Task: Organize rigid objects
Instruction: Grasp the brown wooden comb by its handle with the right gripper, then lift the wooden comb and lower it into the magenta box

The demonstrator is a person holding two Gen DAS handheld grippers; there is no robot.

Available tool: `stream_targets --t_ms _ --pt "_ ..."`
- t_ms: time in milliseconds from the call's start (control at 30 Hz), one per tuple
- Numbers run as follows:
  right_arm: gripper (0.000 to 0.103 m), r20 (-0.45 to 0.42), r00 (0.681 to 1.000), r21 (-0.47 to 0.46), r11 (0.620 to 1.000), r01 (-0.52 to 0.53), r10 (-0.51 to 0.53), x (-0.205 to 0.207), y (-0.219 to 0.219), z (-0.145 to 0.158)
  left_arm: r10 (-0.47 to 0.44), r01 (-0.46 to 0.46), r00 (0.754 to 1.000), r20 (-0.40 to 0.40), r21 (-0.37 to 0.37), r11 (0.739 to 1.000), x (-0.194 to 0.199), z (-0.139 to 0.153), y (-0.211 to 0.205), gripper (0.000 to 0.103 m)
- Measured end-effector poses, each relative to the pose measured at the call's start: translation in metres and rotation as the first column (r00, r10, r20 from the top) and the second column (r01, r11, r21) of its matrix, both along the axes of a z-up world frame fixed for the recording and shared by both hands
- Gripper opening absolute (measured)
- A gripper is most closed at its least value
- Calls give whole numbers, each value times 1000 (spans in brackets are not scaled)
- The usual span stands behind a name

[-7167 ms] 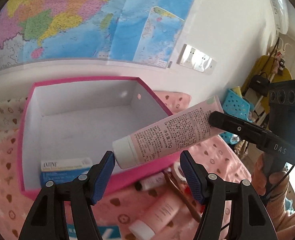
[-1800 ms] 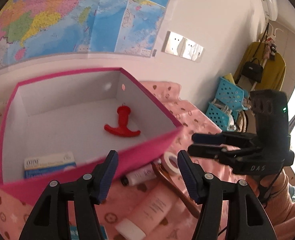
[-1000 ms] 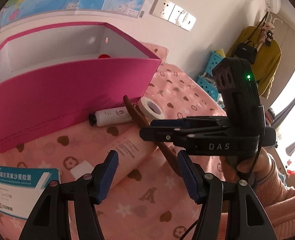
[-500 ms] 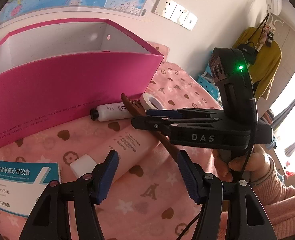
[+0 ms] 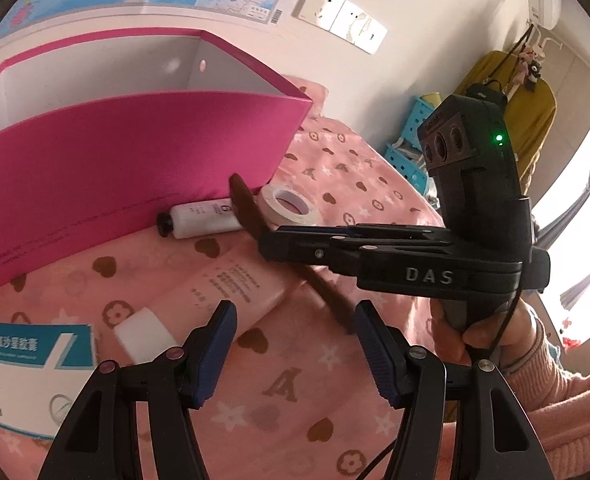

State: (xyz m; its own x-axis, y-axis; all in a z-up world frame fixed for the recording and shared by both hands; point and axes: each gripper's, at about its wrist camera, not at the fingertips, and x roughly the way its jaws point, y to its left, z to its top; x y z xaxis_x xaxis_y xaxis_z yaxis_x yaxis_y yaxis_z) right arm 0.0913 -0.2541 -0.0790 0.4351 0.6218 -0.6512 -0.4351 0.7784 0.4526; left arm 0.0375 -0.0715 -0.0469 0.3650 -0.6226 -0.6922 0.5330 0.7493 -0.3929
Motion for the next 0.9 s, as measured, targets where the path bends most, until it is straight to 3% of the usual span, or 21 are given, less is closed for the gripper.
stream_targets --t_ms 233,300,367,433,633,900 --pt "21 -5 999 101 994 -49 50 -4 3 4 -32 31 999 -25 -52 998 8 -5 -11 63" --pt "9 -6 998 129 990 -61 62 -4 3 6 -32 30 999 -29 -65 997 10 -7 -12 63" --pt "7 -8 998 153 986 -68 70 -3 3 8 -29 27 999 -30 -76 997 13 -7 -12 63" --pt "9 -6 998 119 991 -65 66 -2 5 7 -28 25 999 -31 -79 997 14 -8 -13 63" --pt "25 -15 998 55 997 -60 61 1 16 1 -29 28 999 -22 -66 997 12 -9 -13 63" --pt "23 3 997 24 997 -77 77 9 23 2 -27 26 999 -27 -68 997 9 -9 -12 63"
